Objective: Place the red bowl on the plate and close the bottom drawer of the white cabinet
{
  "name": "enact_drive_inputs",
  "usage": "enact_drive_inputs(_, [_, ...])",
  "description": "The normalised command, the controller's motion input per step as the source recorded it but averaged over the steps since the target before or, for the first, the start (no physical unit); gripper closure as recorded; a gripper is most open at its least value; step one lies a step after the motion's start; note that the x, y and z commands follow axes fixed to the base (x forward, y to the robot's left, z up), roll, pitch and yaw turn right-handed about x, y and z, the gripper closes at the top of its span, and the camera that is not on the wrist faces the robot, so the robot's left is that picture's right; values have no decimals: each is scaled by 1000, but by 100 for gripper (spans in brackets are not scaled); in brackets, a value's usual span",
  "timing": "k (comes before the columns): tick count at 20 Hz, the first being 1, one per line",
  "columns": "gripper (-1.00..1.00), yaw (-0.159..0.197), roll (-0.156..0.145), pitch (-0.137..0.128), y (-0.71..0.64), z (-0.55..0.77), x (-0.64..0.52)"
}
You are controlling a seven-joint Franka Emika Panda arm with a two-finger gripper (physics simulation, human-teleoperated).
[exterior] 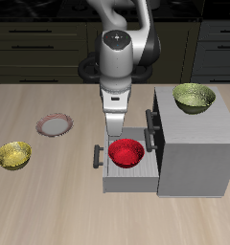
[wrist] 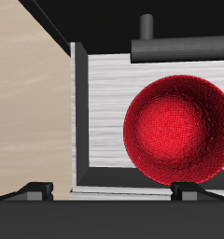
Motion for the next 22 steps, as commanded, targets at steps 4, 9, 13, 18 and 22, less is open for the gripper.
enact_drive_inputs(4, [-100, 33, 19, -17, 110, 22, 69])
enact_drive_inputs(9, [-100, -4, 43, 3, 186, -51, 106])
enact_drive_inputs(13, [-100, -6, 49, -3, 341, -40, 104])
enact_drive_inputs(18, [-100, -7, 23, 20, 225, -87, 54])
enact_drive_inputs(22, [-100, -19, 24, 28, 186, -125, -13])
